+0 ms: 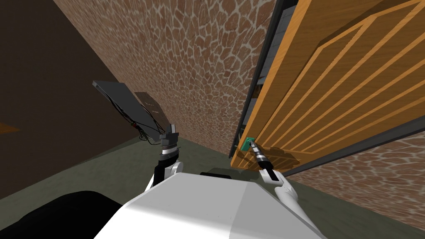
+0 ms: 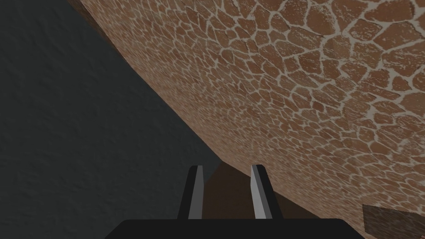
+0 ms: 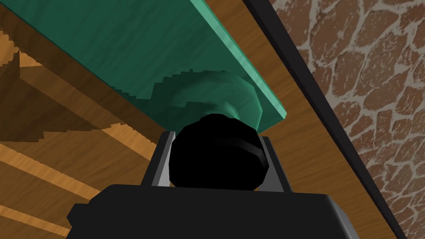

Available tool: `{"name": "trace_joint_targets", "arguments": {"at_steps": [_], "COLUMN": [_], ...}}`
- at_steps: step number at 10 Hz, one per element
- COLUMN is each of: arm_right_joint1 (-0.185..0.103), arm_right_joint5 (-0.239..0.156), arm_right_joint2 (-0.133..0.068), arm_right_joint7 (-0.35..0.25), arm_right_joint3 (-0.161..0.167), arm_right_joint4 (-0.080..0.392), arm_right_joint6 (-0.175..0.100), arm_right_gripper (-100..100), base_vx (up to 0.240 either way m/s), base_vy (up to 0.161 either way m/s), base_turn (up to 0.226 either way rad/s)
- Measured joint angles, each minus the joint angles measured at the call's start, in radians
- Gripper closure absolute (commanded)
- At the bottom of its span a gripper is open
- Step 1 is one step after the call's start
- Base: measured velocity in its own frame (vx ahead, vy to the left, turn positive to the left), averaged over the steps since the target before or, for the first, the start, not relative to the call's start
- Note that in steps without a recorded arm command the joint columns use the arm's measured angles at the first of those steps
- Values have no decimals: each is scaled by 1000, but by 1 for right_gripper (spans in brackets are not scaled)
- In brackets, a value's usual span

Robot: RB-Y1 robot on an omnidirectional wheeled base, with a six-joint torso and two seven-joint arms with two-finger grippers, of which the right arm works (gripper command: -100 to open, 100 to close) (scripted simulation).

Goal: Pull the door open

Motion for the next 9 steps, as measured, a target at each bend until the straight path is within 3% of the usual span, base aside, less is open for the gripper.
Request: {"name": "trace_joint_targets", "arguments": {"at_steps": [9], "arm_right_joint1": [-64], "arm_right_joint5": [-157], "arm_right_joint2": [8], "arm_right_joint7": [-224], "arm_right_joint3": [47], "arm_right_joint4": [51], "arm_right_joint6": [16], "arm_right_gripper": [100], "base_vx": [-73], "base_vy": [-43], "base_turn": [63]}}
